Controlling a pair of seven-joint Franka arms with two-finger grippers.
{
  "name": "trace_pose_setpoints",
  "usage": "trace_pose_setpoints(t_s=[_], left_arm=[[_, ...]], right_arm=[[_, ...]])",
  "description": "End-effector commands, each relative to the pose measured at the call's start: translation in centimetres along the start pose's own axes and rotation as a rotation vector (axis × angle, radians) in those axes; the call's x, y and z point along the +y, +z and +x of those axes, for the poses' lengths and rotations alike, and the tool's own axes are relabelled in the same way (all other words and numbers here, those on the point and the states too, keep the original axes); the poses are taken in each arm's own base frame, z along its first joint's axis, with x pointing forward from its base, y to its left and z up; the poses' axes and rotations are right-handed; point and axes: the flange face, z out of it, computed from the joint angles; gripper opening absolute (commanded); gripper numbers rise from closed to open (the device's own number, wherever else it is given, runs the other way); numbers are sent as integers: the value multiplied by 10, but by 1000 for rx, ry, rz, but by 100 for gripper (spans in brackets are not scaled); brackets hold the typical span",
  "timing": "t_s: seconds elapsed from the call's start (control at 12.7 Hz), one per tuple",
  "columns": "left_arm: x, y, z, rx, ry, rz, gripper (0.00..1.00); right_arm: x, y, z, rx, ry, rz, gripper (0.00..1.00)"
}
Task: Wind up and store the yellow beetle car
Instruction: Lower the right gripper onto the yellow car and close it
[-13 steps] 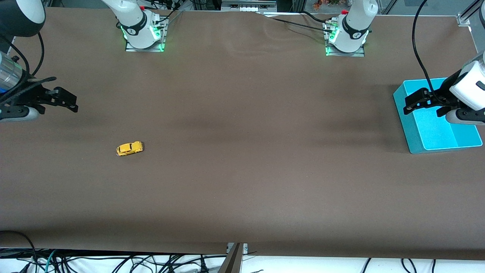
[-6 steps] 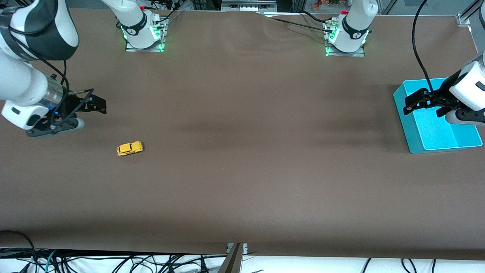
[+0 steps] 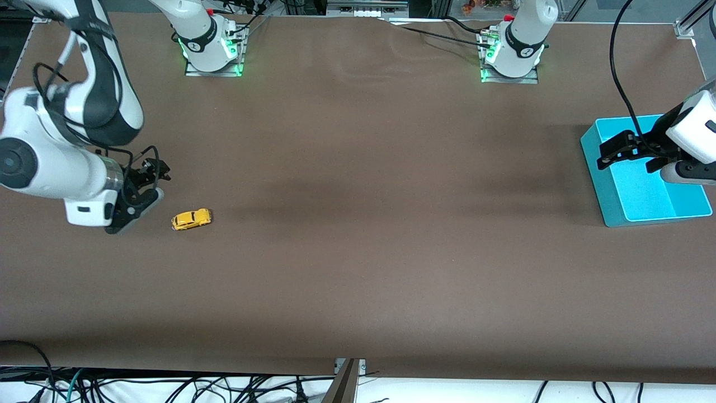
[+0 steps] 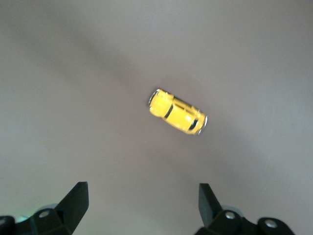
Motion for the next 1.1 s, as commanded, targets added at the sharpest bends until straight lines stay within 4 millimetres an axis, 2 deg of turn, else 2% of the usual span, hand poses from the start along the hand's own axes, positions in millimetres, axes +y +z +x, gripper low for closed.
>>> trace_pose_setpoints(t_s=[0.0,0.08,0.24,0.47,0.63,0.87,1.02], left_arm=[[-1,-6,4,8,-4,-23,100],[-1,-6,4,8,-1,-23,100],[3,-6,3,7,2,-23,100],[0,-7,3,7,-1,-23,100],[0,-7,3,7,-2,-22,100],[0,-6,3,6,-4,-22,100],[0,-6,3,4,-4,-22,100]], right_arm=[[4,47,-6,34,-243,-55,99],[3,69,-8,54,-315,-80,99],[-2,102,-10,86,-433,-126,99],[-4,137,-24,122,-559,-195,99],[-3,153,-25,136,-639,-234,99],[11,176,-27,144,-754,-272,99],[14,184,-24,145,-801,-289,98]])
